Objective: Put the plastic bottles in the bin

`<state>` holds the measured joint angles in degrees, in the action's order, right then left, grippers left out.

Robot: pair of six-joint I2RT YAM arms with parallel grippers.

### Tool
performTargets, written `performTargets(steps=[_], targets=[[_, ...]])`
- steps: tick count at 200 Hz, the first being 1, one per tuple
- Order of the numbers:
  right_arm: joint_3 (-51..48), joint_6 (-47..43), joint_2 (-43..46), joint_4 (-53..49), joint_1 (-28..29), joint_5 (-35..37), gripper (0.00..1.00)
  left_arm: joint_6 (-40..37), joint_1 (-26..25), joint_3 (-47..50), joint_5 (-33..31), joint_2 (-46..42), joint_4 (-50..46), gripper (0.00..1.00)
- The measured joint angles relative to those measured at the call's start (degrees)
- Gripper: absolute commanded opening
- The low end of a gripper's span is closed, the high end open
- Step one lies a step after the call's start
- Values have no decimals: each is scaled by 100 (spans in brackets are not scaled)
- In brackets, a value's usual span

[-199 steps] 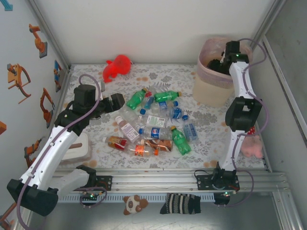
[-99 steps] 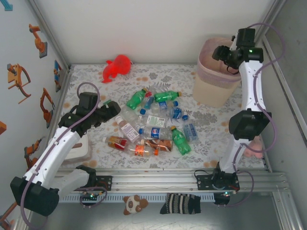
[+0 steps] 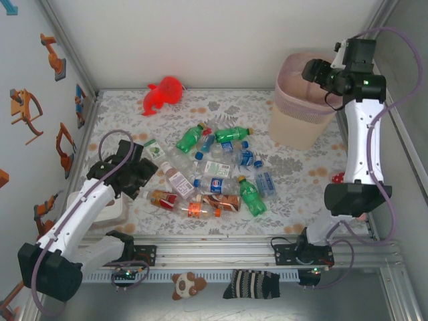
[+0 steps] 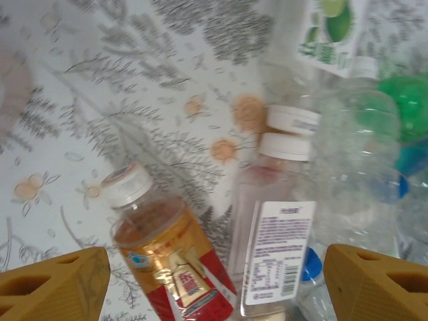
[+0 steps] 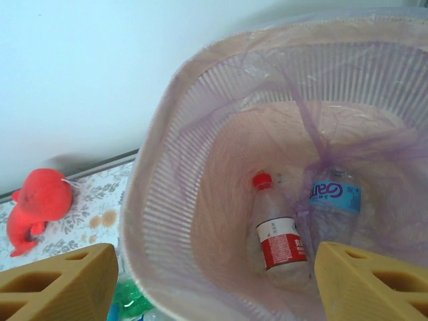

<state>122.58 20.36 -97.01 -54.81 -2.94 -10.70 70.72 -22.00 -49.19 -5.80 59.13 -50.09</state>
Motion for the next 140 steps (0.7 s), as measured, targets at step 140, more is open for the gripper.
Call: performTargets(steps=[140], targets=[[-824, 92, 675, 282, 59, -61, 77, 1036, 800, 925, 699, 748, 782, 69]])
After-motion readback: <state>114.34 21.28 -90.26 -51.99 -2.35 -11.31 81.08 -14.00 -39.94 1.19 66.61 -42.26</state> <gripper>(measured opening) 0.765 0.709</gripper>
